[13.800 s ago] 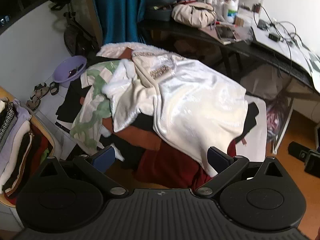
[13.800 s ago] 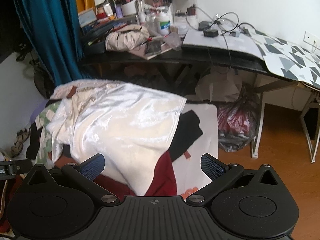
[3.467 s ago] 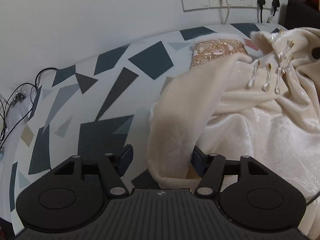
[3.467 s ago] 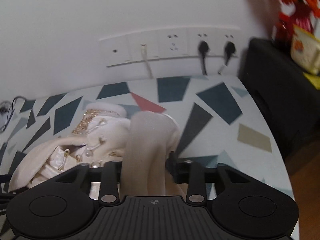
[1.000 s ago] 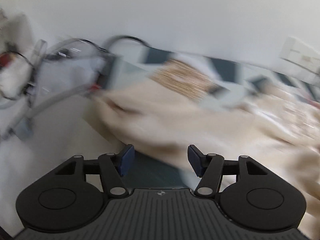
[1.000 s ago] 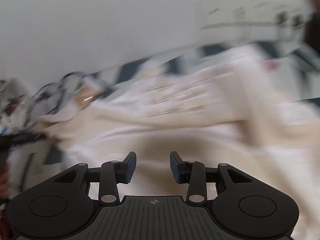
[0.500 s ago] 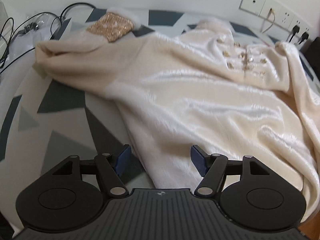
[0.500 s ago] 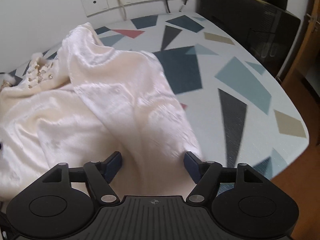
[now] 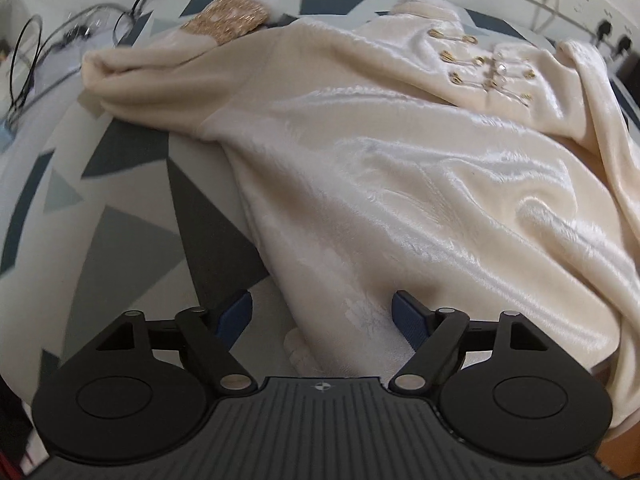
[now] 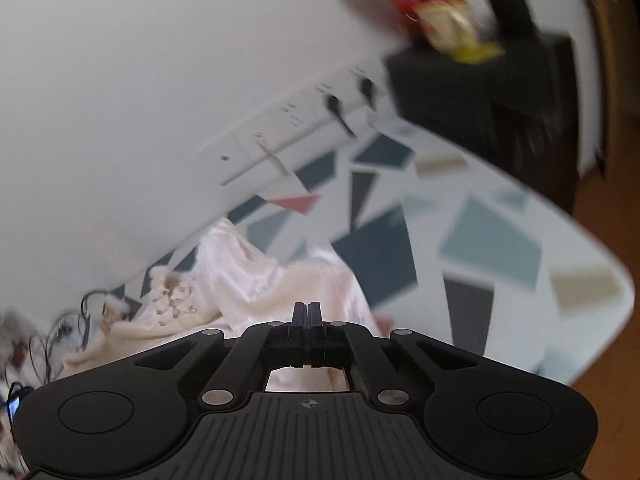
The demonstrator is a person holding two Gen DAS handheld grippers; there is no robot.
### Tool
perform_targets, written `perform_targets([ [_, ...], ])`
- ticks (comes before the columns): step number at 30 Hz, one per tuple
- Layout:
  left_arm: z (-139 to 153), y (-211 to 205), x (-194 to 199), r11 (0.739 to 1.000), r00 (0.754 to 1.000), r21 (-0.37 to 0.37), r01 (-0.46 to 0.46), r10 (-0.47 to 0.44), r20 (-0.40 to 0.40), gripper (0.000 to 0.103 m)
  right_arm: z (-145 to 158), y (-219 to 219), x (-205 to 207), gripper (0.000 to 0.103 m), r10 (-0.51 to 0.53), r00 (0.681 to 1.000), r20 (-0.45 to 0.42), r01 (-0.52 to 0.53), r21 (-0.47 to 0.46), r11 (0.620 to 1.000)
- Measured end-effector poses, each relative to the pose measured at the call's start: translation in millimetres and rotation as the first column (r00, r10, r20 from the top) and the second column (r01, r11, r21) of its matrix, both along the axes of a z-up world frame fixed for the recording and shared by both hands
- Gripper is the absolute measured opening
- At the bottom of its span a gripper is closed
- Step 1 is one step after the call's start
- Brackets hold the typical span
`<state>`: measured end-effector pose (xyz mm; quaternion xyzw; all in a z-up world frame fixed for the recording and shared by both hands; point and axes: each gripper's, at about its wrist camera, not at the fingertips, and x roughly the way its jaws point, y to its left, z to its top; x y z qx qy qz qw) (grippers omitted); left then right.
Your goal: Fold clothes
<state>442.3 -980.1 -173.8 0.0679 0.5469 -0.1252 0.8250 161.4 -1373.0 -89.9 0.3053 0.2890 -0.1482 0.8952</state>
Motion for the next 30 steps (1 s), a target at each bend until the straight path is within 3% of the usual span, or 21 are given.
perform_targets([
  [2,0,4,-2,1.0,1.0,-0.018,-0.024,0.024,-0.008,0.079,-3,-2,19,0.007,0.078,0.992,-0.104,-0.083,-0.045,0.996],
  [4,0,6,-4,0.999,0.999,-0.027,-0.036,0.036,-0.012,0.079,-19,4,36,0.033,0.131,0.971,-0.202,-0.145,-0.054,0.988],
  [5,0,7,-6,0.999,0.999,-0.028,-0.039,0.038,-0.012,0.08,-31,10,43,0.035,0.153,0.959,-0.238,-0.17,-0.056,0.984],
  [9,0,8,-9,1.0,1.0,-0.019,-0.024,0.024,-0.007,0.081,-78,37,55,0.034,0.166,0.929,-0.331,-0.183,-0.019,0.983],
  [11,0,7,-9,1.0,1.0,-0.011,-0.011,0.011,-0.004,0.081,-93,40,52,0.013,0.136,0.933,-0.333,-0.143,0.004,0.99],
  [12,0,6,-9,1.0,1.0,-0.007,-0.005,0.005,-0.003,0.081,-97,39,48,0.003,0.112,0.94,-0.321,-0.112,0.017,0.994],
  [15,0,5,-10,1.0,1.0,0.005,0.014,-0.014,0.001,0.085,-92,25,21,0.002,-0.014,0.979,-0.202,0.039,0.117,0.992],
  [21,-2,5,-7,1.0,1.0,0.003,0.029,-0.029,-0.007,0.086,-36,18,-19,0.002,-0.214,0.976,0.029,0.212,0.067,0.975],
  [25,-4,8,-6,1.0,1.0,-0.019,0.022,-0.022,-0.011,0.086,6,16,-9,0.002,-0.213,0.96,0.184,0.208,0.043,0.977],
  [30,-4,9,-5,0.999,1.0,-0.034,0.021,-0.022,-0.013,0.086,53,0,60,0.002,-0.096,0.963,0.252,0.117,-0.068,0.991],
])
